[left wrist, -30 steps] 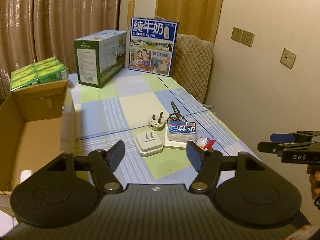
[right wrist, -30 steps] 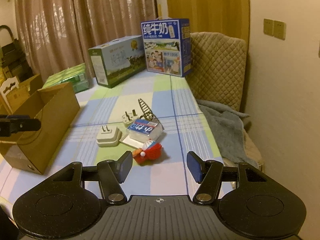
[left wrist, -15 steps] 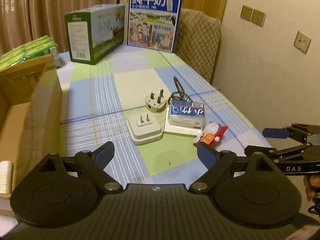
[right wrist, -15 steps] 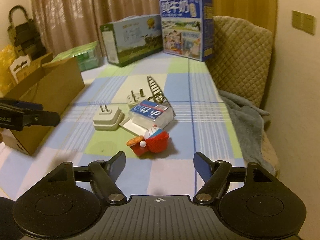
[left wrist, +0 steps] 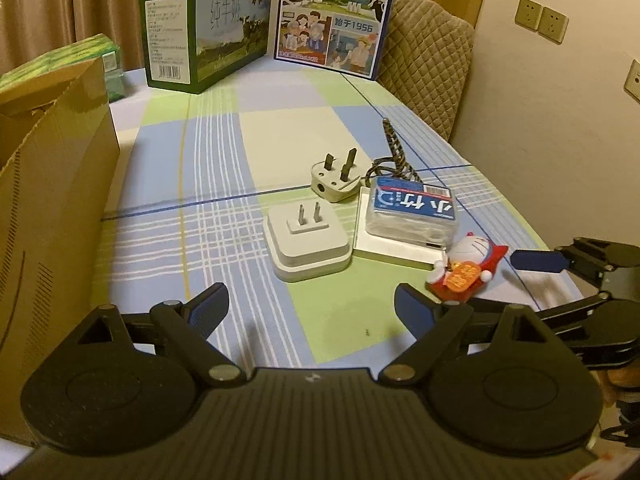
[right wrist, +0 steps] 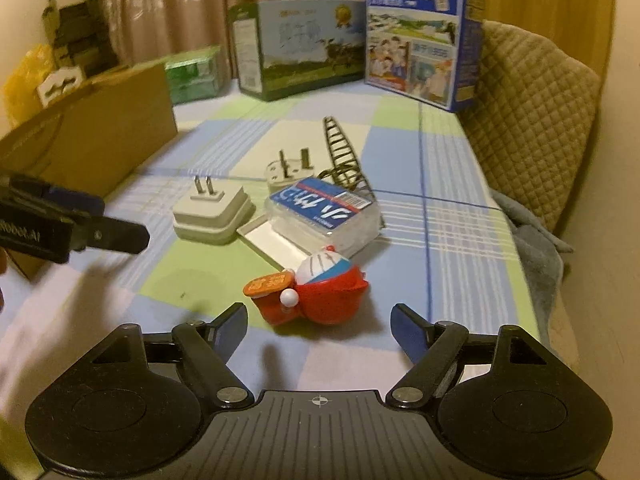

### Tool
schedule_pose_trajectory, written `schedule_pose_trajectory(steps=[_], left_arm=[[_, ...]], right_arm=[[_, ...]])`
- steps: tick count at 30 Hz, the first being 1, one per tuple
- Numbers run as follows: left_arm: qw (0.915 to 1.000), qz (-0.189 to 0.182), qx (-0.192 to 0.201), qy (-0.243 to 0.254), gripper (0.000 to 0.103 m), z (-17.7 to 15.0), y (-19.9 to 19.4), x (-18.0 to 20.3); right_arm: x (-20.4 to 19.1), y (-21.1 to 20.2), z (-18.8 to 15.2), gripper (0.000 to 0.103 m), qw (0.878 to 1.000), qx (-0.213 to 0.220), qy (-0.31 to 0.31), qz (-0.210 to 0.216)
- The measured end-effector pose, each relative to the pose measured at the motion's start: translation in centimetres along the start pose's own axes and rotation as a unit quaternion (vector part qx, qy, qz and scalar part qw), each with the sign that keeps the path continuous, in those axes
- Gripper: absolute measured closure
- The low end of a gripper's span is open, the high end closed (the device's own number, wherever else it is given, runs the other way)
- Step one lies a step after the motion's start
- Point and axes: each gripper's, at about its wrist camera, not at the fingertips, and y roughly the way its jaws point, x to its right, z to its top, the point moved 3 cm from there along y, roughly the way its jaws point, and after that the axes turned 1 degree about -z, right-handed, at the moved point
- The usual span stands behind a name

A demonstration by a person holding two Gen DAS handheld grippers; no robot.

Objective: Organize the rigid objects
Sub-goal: 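Move both open tools back toward the red cartoon toy on the table, then close right tool on red cartoon toy while left tool grasps white plug adapter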

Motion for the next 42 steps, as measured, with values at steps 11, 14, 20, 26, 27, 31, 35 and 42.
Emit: schedule_pose_trajectory(steps=[11,14,20,26,27,31,35,42], left_arm=[[0.9999,-0.003,-0.009,0.008,0.016,-0.2,1.5,-0.4],[0.9999,-0.004,-0.007,0.007,0.016,-0.1,1.7,-0.4],[1.0000,-0.006,-0.006,0.006,0.016,0.2,2.0,-0.3],[0.9999,-0.006,0.001,0.011,0.016,0.7,2.7,0.1],[0.9999,-0.007,0.004,0.011,0.016,0.8,2.9,0.2],[0.9998,0.001,0.015,0.012,0.017,1.2,4.2,0.5],[0.9996,0.013,0.024,-0.002,0.021,1.5,5.6,0.4],[0.9990,0.019,0.031,-0.026,0.032,2.6,7.3,-0.2]], right_arm=[[-0.8,2.3,0.2,0.029,0.999,0.016,-0.045,-0.009],[-1.0,2.4,0.2,0.037,0.999,0.018,-0.051,-0.007],[-0.8,2.2,0.3,0.037,0.999,0.013,-0.039,-0.011],[0.1,0.8,1.0,0.038,0.999,0.028,-0.013,-0.028],[0.2,0.6,1.2,0.038,0.999,0.030,-0.011,-0.031],[0.8,-0.1,1.8,0.038,0.999,0.035,0.001,-0.039],[1.3,-0.3,2.0,0.038,0.999,0.034,0.011,-0.040],[1.6,-0.4,1.6,0.038,0.999,0.022,0.024,-0.042]])
